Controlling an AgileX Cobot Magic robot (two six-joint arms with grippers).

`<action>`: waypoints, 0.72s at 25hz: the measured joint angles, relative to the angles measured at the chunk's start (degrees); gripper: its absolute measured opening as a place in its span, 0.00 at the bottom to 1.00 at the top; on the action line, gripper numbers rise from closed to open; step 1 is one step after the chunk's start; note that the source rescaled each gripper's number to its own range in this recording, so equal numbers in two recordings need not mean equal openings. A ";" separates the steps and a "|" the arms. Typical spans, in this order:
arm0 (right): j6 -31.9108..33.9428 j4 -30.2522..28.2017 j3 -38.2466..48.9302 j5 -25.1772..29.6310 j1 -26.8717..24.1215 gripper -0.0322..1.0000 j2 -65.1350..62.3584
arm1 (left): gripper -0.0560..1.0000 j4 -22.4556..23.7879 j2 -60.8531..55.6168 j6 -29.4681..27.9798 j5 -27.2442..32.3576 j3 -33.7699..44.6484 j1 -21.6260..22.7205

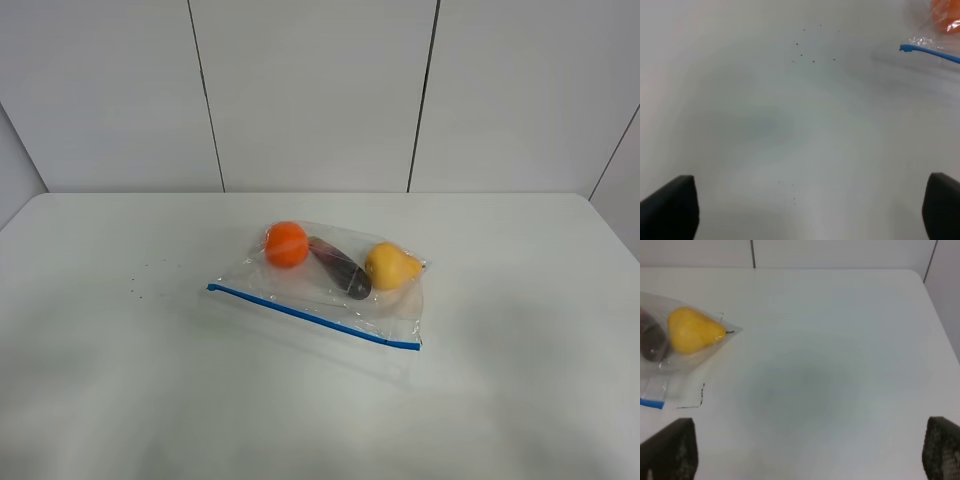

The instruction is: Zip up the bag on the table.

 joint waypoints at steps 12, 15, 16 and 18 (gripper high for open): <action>0.00 0.00 0.00 0.00 0.00 1.00 0.00 | 1.00 0.00 0.00 0.00 0.00 0.00 0.00; 0.00 0.00 0.00 0.00 0.00 1.00 0.00 | 1.00 0.00 0.00 0.00 0.00 0.00 0.00; 0.00 0.00 0.00 0.00 0.00 1.00 0.00 | 1.00 0.00 0.00 0.00 0.00 0.00 0.00; 0.05 0.00 0.00 0.00 0.00 1.00 0.00 | 1.00 0.00 0.00 0.00 0.00 0.00 0.00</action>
